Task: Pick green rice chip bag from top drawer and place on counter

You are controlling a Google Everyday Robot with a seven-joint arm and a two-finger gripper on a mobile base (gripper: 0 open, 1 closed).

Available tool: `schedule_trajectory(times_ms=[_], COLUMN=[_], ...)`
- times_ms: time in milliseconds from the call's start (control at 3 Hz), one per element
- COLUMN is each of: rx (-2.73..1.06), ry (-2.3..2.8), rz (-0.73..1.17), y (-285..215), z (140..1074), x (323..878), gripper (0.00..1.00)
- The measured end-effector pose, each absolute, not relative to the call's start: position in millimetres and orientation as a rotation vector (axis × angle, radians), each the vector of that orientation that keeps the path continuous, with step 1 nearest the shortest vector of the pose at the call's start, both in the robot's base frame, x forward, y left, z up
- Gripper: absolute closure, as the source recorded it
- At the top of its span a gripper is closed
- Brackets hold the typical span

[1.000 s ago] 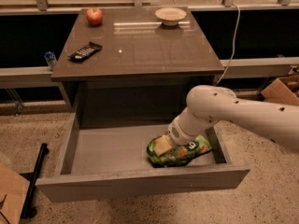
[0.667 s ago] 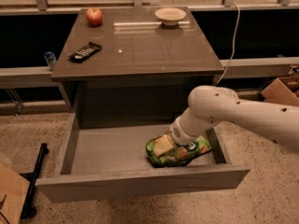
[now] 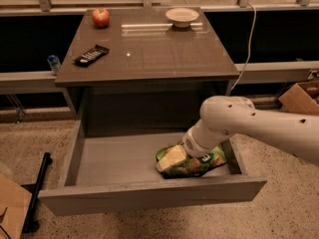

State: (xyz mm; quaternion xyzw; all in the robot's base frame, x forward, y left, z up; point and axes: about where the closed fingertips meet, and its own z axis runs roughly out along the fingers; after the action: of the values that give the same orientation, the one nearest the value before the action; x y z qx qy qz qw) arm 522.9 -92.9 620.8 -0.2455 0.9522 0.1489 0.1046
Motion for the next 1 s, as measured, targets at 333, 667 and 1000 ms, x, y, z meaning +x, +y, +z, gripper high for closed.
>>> schedule_trajectory(times_ms=[333, 667, 1000], rx=[-0.668, -0.625, -0.622], ry=[2.831, 2.855, 2.857], rz=[0.361, 0.303, 0.292], y=[-106, -114, -115], z=[611, 599, 598], x=[525, 528, 528], gripper=[0.0, 0.18, 0.42])
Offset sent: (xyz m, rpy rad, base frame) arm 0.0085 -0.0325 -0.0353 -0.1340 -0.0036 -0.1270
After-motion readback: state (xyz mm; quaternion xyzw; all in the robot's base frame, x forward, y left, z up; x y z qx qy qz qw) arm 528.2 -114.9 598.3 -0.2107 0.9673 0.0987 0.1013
